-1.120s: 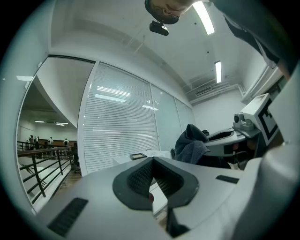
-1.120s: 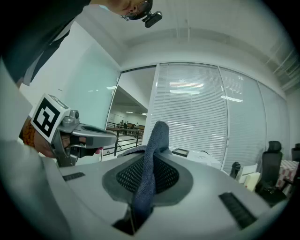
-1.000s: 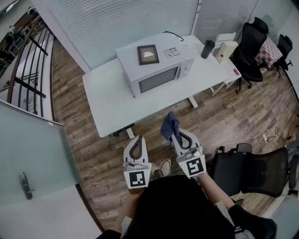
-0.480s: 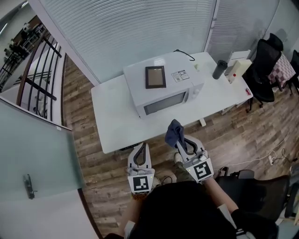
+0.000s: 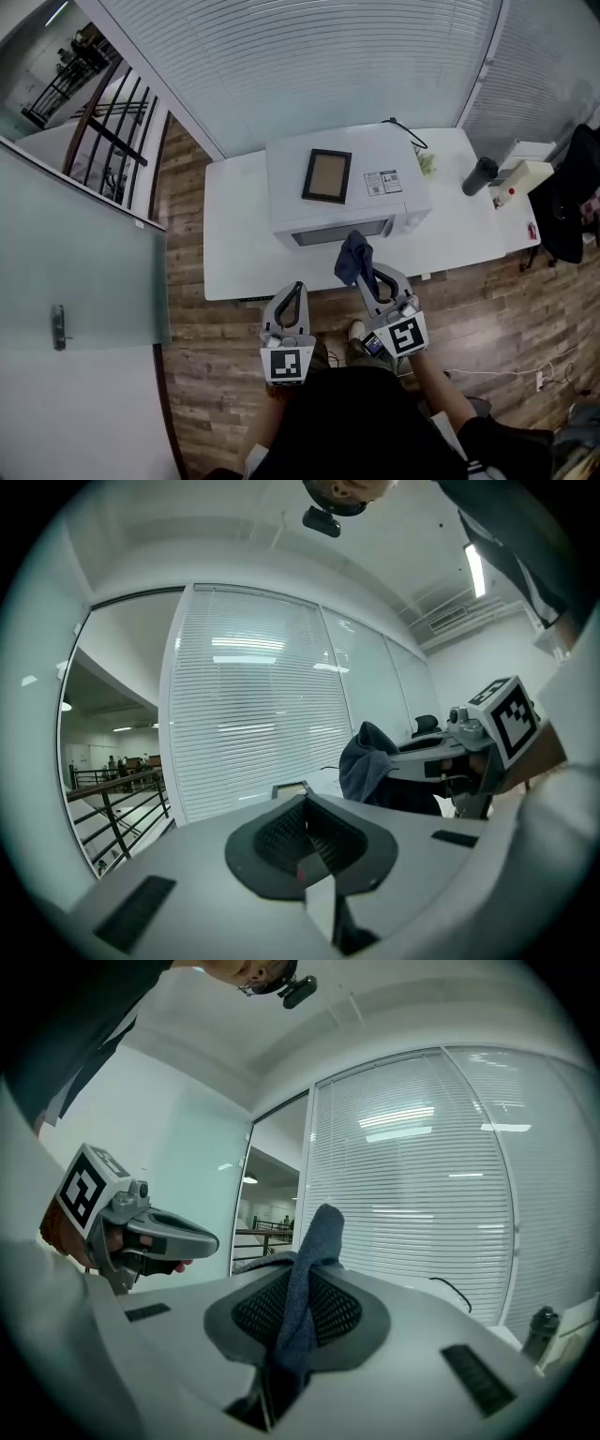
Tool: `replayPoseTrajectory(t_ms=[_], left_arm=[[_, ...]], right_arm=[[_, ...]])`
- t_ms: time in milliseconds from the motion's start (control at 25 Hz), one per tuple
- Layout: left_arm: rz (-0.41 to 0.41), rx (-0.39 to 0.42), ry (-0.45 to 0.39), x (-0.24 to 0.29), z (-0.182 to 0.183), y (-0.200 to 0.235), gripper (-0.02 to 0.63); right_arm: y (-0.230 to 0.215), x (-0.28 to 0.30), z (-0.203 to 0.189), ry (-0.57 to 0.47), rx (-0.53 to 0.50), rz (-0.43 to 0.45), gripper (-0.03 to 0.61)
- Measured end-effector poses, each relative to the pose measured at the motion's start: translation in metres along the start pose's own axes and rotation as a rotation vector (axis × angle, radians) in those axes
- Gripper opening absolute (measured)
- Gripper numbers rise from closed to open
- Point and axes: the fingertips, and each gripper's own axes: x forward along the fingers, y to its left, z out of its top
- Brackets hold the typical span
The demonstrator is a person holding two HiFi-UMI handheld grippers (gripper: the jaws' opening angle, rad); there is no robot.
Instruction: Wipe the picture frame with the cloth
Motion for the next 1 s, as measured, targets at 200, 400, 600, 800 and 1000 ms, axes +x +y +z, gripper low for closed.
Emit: replayPoseTrajectory(t_ms=[200, 400, 600, 800, 1000], left_arm=[[0.001, -0.023, 0.043, 0.015, -0.005, 0.009, 0.006], [-0.048, -0.045, 0.016, 0.051, -0.01, 0.02, 0.006], [-0.138, -0.099, -0.015, 0.085, -0.015, 0.02, 0.006], [-0.223, -0.045, -0.026, 0.126, -0.023, 0.038, 0.006], [-0.202, -0.034, 0.016, 0.139, -0.009, 0.04, 0.006]], right_arm=[[-0.025, 0.01, -0.005, 0.028, 0.009, 0.013, 0.025], [-0.066, 0.024, -0.009, 0.079, -0.011, -0.12, 0.025], [-0.091, 0.04, 0.011, 0.155, -0.175, -0.162, 0.025], [-0.126, 0.078, 0.03, 0.211, -0.234, -0.165, 0.025], [-0.159, 0.111, 0.03, 0.206, -0.301, -0.097, 0.025]])
